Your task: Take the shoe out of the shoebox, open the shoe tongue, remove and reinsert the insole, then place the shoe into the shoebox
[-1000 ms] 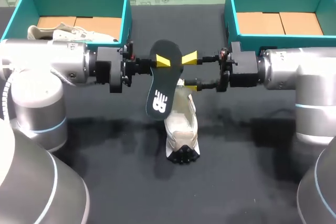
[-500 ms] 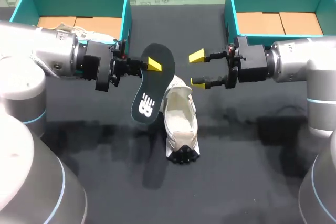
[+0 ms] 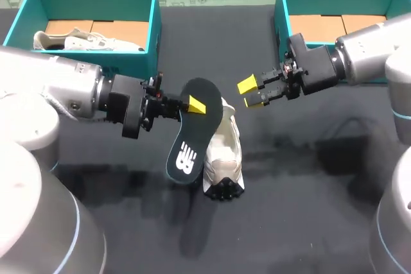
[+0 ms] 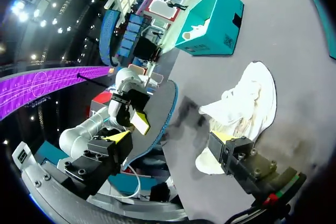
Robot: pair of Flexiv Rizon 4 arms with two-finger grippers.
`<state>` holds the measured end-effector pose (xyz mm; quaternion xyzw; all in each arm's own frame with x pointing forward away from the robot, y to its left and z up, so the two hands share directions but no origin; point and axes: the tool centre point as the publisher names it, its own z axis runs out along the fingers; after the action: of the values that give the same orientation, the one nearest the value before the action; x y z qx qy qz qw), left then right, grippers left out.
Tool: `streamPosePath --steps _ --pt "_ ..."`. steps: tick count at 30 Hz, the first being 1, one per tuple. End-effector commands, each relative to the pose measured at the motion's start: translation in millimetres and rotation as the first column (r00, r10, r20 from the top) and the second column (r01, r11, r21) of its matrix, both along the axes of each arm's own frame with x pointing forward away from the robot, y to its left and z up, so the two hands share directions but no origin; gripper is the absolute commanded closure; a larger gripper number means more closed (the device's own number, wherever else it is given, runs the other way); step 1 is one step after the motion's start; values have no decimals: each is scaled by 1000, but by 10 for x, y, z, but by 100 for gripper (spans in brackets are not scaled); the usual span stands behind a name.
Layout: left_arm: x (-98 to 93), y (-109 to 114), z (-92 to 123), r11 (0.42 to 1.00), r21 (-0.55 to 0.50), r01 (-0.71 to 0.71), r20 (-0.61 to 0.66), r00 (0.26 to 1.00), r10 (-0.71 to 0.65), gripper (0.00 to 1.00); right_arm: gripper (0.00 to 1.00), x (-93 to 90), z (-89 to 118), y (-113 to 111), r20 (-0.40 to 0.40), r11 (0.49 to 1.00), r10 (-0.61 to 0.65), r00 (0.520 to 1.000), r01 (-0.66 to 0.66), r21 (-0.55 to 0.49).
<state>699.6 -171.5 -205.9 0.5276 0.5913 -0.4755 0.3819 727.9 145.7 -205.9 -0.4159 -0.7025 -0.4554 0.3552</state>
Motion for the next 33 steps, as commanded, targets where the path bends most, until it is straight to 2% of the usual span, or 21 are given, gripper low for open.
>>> streamPosePath --steps 1,8,10,12,15,17,19,32,33 --pt "-186 82 64 999 9 -38 9 999 38 100 0 11 67 -13 44 983 113 993 -106 -148" --pt "-186 82 64 999 9 -38 9 999 38 100 0 11 67 -13 44 983 113 993 -106 -148" --pt "-249 49 38 1000 1 -22 -38 999 22 100 0 11 67 -13 44 983 113 993 -106 -148" --pt "-295 44 -1 1000 -10 -3 -90 996 2 100 0 -41 9 -24 127 969 194 973 -170 -177" --pt "-349 46 -43 999 -37 6 -205 979 -13 100 0 -92 -82 -34 199 954 257 946 -215 -211" --pt "-388 44 -52 995 -93 30 -306 950 -57 100 0 -118 -139 -51 249 945 282 927 -224 -238" --pt "-418 55 -24 996 -90 8 -329 943 -37 100 0 -149 -239 -71 242 929 308 920 -236 -284" --pt "-418 55 -24 996 -90 8 -329 943 -37 100 0 -149 -239 -71 242 929 308 920 -236 -284" --pt "-412 50 -51 994 -106 13 -358 932 -51 100 0 -149 -239 -71 242 929 308 920 -236 -284"
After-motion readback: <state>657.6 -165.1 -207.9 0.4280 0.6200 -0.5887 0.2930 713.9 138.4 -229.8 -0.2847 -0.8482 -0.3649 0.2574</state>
